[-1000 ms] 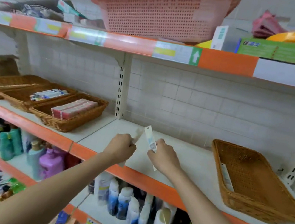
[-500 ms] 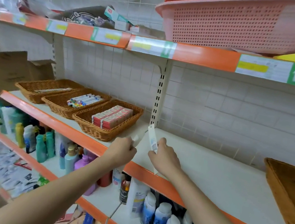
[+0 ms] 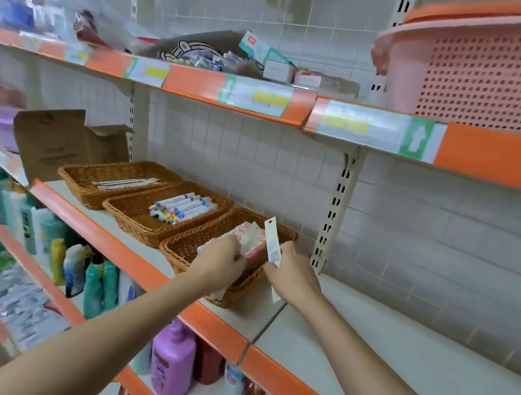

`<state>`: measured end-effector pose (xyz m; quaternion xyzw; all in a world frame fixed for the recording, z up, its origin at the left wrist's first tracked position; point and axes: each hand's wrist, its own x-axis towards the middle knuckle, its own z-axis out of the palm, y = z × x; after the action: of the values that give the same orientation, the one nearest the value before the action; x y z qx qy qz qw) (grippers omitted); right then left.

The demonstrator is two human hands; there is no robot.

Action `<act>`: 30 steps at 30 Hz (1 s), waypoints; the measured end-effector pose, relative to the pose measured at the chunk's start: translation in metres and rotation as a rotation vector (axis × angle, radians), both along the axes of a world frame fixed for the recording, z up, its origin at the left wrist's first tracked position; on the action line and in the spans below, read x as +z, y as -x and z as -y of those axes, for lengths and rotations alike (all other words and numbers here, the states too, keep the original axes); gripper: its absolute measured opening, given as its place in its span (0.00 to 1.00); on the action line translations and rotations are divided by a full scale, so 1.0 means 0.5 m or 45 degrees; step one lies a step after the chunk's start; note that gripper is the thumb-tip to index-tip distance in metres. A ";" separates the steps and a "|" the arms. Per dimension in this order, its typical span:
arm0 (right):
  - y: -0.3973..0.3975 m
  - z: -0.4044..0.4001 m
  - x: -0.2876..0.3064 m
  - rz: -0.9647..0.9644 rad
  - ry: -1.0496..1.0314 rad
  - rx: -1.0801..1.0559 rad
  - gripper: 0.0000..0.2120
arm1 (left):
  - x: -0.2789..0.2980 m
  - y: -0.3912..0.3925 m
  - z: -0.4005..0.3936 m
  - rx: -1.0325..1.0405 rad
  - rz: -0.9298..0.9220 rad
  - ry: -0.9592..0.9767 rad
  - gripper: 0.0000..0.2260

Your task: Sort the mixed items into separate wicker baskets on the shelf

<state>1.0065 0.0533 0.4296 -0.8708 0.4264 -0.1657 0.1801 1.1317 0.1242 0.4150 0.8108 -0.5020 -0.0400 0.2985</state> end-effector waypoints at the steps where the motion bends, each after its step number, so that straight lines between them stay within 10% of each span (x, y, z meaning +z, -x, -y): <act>1: -0.020 0.002 0.000 -0.001 0.000 0.001 0.19 | -0.001 -0.019 0.002 -0.001 -0.013 0.006 0.05; 30: -0.664 -0.028 -0.037 0.108 -0.103 -0.014 0.19 | -0.010 -0.682 -0.024 -0.103 0.015 -0.026 0.08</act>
<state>1.3383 0.0675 0.4111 -0.8526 0.4297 -0.1860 0.2322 1.4728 0.1365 0.4098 0.7930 -0.5357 -0.0524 0.2855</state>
